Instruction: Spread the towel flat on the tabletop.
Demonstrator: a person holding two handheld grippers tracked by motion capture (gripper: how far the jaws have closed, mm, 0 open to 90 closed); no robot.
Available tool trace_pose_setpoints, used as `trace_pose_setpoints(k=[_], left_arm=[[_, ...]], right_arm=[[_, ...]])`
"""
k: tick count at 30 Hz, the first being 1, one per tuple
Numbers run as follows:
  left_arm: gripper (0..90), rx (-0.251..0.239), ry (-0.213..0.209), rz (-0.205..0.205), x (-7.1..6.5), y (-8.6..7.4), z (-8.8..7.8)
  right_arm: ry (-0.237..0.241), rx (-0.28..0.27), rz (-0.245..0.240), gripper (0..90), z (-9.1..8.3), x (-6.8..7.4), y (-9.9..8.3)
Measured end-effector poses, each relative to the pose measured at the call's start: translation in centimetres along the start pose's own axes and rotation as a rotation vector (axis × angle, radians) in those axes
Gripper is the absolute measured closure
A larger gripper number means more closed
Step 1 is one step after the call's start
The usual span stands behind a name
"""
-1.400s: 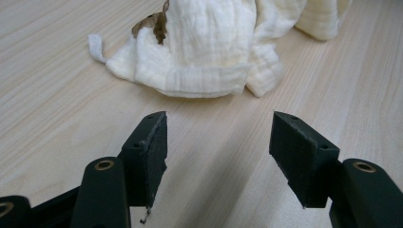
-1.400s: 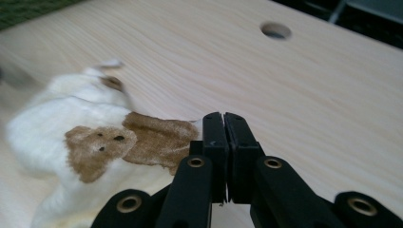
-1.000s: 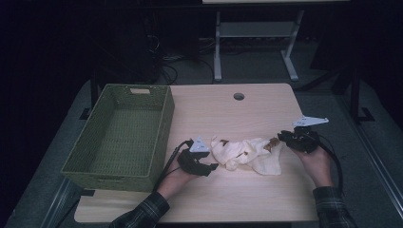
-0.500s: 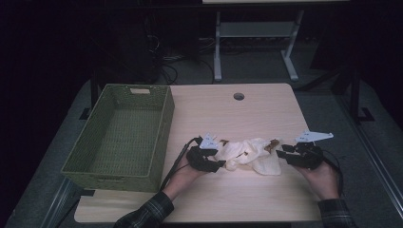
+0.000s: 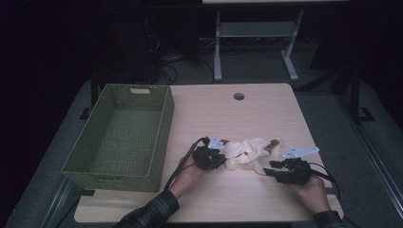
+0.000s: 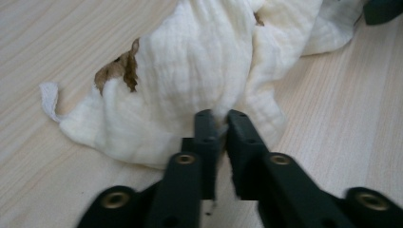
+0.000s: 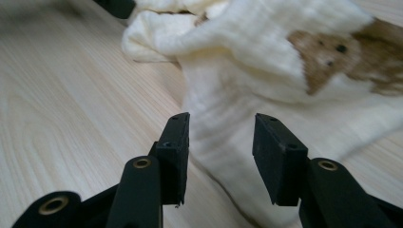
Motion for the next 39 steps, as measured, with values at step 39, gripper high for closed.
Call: trace_pose_setpoints(k=[39], left_arm=[[74.2, -0.132, 0.126, -0.211, 8.4, 3.9, -3.5]], right_arm=[[-0.023, -0.020, -0.060, 87.8, -3.2, -1.3, -1.2]])
Point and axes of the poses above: each handheld gripper's, and its own axes: z roughly forward along the jaws, y roughly out of its top, x roughly to its left, the point moved 10 cm from there along z, roughly forward along the jaws, and after that the axes turned 2 degrees about -z, right-handed, at the moved point
